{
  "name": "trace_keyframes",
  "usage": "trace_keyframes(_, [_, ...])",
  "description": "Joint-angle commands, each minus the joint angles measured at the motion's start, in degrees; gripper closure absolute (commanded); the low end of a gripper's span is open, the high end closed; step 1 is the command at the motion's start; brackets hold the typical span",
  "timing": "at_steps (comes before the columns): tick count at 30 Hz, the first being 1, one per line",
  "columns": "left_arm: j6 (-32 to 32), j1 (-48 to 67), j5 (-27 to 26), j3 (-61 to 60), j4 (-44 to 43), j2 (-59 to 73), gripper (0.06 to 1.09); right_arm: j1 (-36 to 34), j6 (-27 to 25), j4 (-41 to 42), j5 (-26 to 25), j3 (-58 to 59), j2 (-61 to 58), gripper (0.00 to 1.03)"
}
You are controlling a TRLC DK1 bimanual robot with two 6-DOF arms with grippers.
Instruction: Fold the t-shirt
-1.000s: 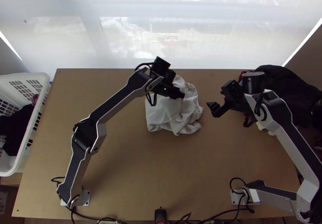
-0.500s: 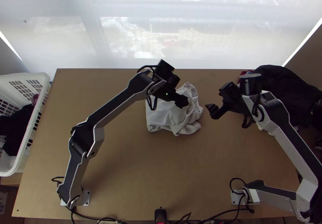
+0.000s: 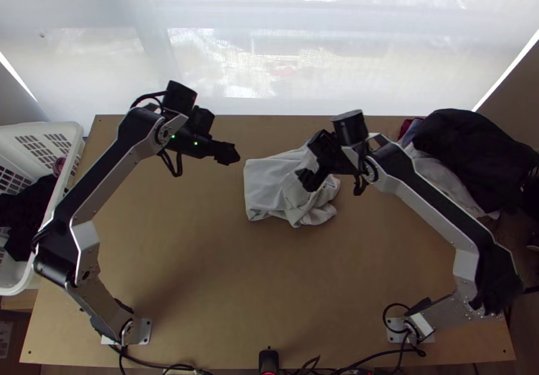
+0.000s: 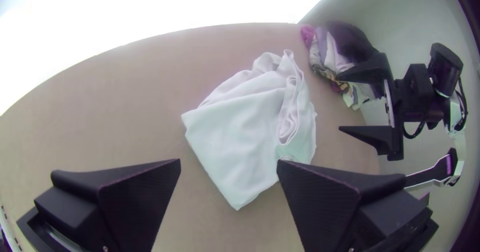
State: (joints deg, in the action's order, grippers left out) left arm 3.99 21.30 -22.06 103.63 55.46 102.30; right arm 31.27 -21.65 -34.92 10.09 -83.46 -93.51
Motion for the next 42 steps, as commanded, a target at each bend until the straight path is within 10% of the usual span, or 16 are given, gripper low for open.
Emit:
trace_keyframes(1, [0.41,-4.60,-0.08,-13.28,-2.38,-9.05,0.15,7.41,0.47,1.43,-0.24,-10.93,-15.38,0.05])
trace_keyframes(9, [1.11,-3.63,0.09,-16.71,-3.61,-10.54,0.15,5.21,2.40,2.92,-0.16,-6.54,-18.99,0.05])
trace_keyframes(25, [0.85,1.38,0.09,-8.80,-4.57,-0.61,0.15,-6.57,1.43,7.06,-0.07,27.21,11.60,0.05])
trace_keyframes(42, [-0.39,8.41,0.80,-0.80,-5.98,11.78,0.14,-9.56,3.28,4.95,-0.07,21.06,17.05,0.05])
